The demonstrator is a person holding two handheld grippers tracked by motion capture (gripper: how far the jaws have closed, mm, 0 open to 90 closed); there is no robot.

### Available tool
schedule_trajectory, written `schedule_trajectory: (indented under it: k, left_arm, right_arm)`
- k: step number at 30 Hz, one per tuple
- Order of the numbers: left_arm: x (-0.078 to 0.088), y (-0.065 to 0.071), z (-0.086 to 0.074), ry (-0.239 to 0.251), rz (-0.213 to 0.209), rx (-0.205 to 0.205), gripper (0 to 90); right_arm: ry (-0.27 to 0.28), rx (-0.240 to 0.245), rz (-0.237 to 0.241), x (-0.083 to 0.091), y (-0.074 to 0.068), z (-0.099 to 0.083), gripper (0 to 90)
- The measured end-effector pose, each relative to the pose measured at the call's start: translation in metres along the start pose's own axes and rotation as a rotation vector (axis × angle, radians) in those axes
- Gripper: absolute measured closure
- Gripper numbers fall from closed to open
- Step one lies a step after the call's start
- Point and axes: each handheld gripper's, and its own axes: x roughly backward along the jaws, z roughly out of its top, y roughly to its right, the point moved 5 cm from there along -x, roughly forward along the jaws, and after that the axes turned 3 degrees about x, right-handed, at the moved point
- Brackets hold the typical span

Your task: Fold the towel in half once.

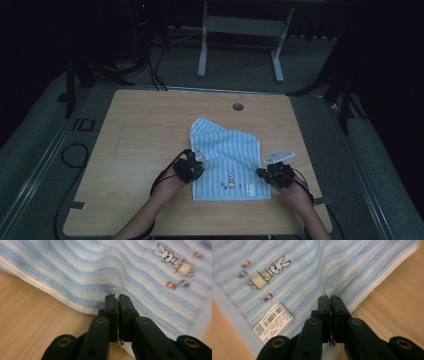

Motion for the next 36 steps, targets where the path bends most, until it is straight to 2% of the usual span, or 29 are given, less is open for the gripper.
schedule_trajectory:
  k: [3,5,7,9,11,12,15,16,17,18,19,20,22,23,25,27,29,31,33,36]
  left_arm:
    - [0.027,0.002,-0.001,0.045,-0.021,0.006,86.3]
    - [0.047,0.006,-0.003,0.071,-0.026,-0.008,86.2]
    - [0.066,0.008,-0.007,0.089,-0.052,-0.008,86.2]
    - [0.082,0.013,-0.015,0.098,-0.063,-0.025,86.0]
    - [0.096,0.019,-0.025,0.087,-0.084,-0.038,86.0]
    - [0.101,0.022,-0.031,0.085,-0.085,-0.040,85.9]
    - [0.107,0.034,-0.051,0.038,-0.148,-0.050,85.6]
    - [0.107,0.037,-0.057,0.017,-0.181,-0.048,84.3]
    - [0.106,0.039,-0.063,0.007,-0.191,-0.058,80.0]
    - [0.106,0.039,-0.063,0.007,-0.191,-0.058,74.7]
    - [0.101,0.038,-0.070,-0.006,-0.212,-0.049,74.7]
    - [0.098,0.036,-0.072,-0.008,-0.211,-0.036,68.7]
    - [0.090,0.031,-0.073,-0.023,-0.206,-0.019,66.4]
    - [0.086,0.030,-0.073,-0.022,-0.199,-0.015,66.3]
    - [0.075,0.031,-0.070,-0.034,-0.212,-0.010,66.3]
    - [0.063,0.035,-0.068,-0.045,-0.207,-0.026,66.3]
    - [0.051,0.038,-0.065,-0.053,-0.222,-0.032,66.2]
    - [0.041,0.038,-0.063,-0.071,-0.234,-0.026,65.7]
    - [0.032,0.038,-0.062,-0.076,-0.243,-0.011,65.8]
    - [0.023,0.038,-0.063,-0.088,-0.242,-0.006,65.8]
  right_arm:
    - [0.057,0.016,0.014,0.024,-0.009,0.006,86.9]
    - [0.096,0.024,0.027,0.043,-0.020,0.011,86.9]
    - [0.126,0.043,0.051,0.060,-0.035,0.014,86.9]
    - [0.146,0.071,0.075,0.075,-0.051,0.015,86.8]
    - [0.160,0.078,0.125,0.084,-0.068,0.014,86.8]
    - [0.163,0.085,0.146,0.087,-0.075,0.012,86.6]
    - [0.162,0.073,0.216,0.089,-0.096,0.004,85.1]
    - [0.158,0.076,0.227,0.088,-0.101,0.000,80.6]
    - [0.147,0.086,0.213,0.086,-0.104,-0.002,72.5]
    - [0.147,0.086,0.213,0.086,-0.104,-0.002,72.5]
    - [0.138,0.080,0.187,0.085,-0.103,-0.004,71.5]
    - [0.140,0.048,0.158,0.082,-0.095,-0.005,70.7]
    - [0.139,0.014,0.159,0.076,-0.084,-0.002,69.6]
    - [0.134,0.015,0.146,0.073,-0.079,-0.001,69.6]
    - [0.121,0.010,0.129,0.062,-0.069,0.002,73.4]
    - [0.108,0.003,0.114,0.049,-0.059,0.005,78.1]
    - [0.092,0.004,0.110,0.036,-0.048,0.009,82.8]
    - [0.078,0.002,0.076,0.025,-0.031,0.017,88.0]
    - [0.081,-0.022,0.031,0.015,-0.009,0.027,89.5]
    - [0.055,-0.058,0.006,-0.006,0.018,0.039,89.7]
